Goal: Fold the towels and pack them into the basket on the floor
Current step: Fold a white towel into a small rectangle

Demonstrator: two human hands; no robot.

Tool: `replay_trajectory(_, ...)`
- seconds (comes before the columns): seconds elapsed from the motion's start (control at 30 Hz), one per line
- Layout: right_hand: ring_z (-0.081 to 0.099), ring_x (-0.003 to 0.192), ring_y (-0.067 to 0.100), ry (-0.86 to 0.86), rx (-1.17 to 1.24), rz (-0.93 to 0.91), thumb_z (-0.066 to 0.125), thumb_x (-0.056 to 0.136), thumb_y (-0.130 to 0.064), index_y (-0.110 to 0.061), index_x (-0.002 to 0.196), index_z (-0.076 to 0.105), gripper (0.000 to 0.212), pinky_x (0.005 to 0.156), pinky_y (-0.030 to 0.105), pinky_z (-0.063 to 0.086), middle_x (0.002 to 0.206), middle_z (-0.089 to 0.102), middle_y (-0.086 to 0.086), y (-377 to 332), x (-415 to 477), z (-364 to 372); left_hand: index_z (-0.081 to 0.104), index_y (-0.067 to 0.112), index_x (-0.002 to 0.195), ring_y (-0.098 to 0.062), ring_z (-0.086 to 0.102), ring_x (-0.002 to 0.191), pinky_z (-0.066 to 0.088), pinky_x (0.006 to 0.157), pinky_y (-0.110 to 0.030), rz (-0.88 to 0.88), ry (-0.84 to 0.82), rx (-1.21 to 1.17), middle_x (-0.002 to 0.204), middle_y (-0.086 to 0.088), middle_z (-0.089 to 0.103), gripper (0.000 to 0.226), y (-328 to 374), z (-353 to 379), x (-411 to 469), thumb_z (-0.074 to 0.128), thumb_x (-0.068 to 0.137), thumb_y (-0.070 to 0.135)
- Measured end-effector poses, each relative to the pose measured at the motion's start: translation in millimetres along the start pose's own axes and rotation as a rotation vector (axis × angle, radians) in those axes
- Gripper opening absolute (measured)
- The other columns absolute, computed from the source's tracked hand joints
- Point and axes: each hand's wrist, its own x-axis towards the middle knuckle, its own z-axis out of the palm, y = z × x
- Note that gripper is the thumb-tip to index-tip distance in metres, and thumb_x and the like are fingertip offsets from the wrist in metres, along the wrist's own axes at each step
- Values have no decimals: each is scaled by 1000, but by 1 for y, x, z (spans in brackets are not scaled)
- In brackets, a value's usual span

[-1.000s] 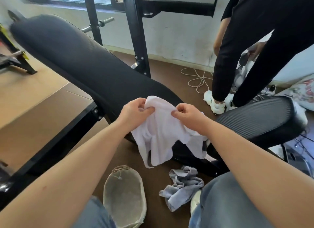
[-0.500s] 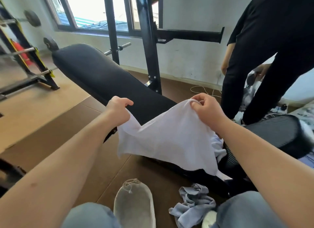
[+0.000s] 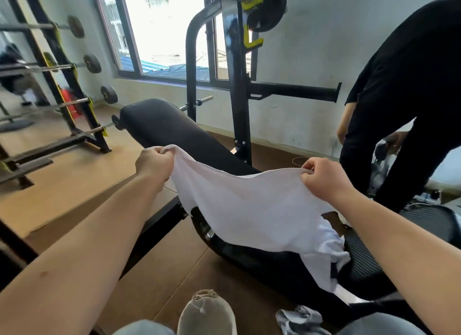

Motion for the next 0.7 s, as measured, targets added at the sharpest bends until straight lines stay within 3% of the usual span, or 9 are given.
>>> replay_trajectory(0.1, 65, 85, 27, 45, -83, -16, 61, 87, -20, -24, 90, 73, 14, 76, 37, 57, 83, 71, 0, -4, 3, -3, 66, 22, 121, -26, 66, 84, 52, 62, -29, -120, 88, -212, 107, -6, 68, 26, 4, -7, 14, 55, 100, 32)
replay_trajectory(0.2, 66, 86, 26, 72, -91, -1, 62, 88, -22, -25, 93, 77, 16, 77, 40, 58, 86, 73, -1, -1, 6, -3, 73, 27, 104, -22, 73, 75, 62, 74, -36, -134, 208, -363, 94, -1, 74, 20, 11, -13, 30, 59, 94, 37)
replay_trajectory(0.3, 67, 90, 27, 56, -80, 19, 65, 93, -26, -24, 95, 79, 14, 78, 39, 57, 89, 75, 0, 8, 16, 8, 71, 25, 107, -15, 76, 69, 65, 68, -41, -112, 237, -551, 101, -1, 75, 12, 21, -3, 52, 64, 98, 29)
replay_trajectory(0.37, 67, 92, 28, 35, -54, 40, 65, 95, -28, -23, 97, 79, 15, 81, 41, 57, 90, 75, 1, 15, 26, 20, 73, 24, 112, -17, 77, 77, 65, 70, -43, -21, 264, -539, 103, -1, 74, 17, 27, 11, 71, 64, 98, 30)
replay_trajectory(0.43, 67, 95, 28, 21, -33, 72, 62, 97, -27, -23, 99, 79, 18, 84, 42, 56, 90, 74, 1, 25, 40, 37, 75, 23, 111, -19, 74, 93, 61, 86, -39, 116, 289, -416, 105, -2, 75, 25, 31, 29, 88, 62, 96, 37)
replay_trajectory(0.53, 66, 98, 30, 4, -34, 113, 55, 99, -23, -22, 104, 77, 23, 85, 41, 55, 98, 75, 4, 40, 62, 66, 73, 14, 121, -27, 60, 115, 40, 100, -29, 251, 278, -180, 118, -14, 70, 30, 36, 65, 103, 59, 100, 31)
replay_trajectory(0.7, 63, 103, 31, -20, -65, 168, 50, 103, -20, -17, 114, 72, 25, 81, 36, 47, 109, 73, 8, 66, 98, 114, 73, 17, 121, -23, 55, 116, 34, 100, -21, 310, 159, -14, 128, -16, 60, 27, 17, 132, 134, 57, 103, 30)
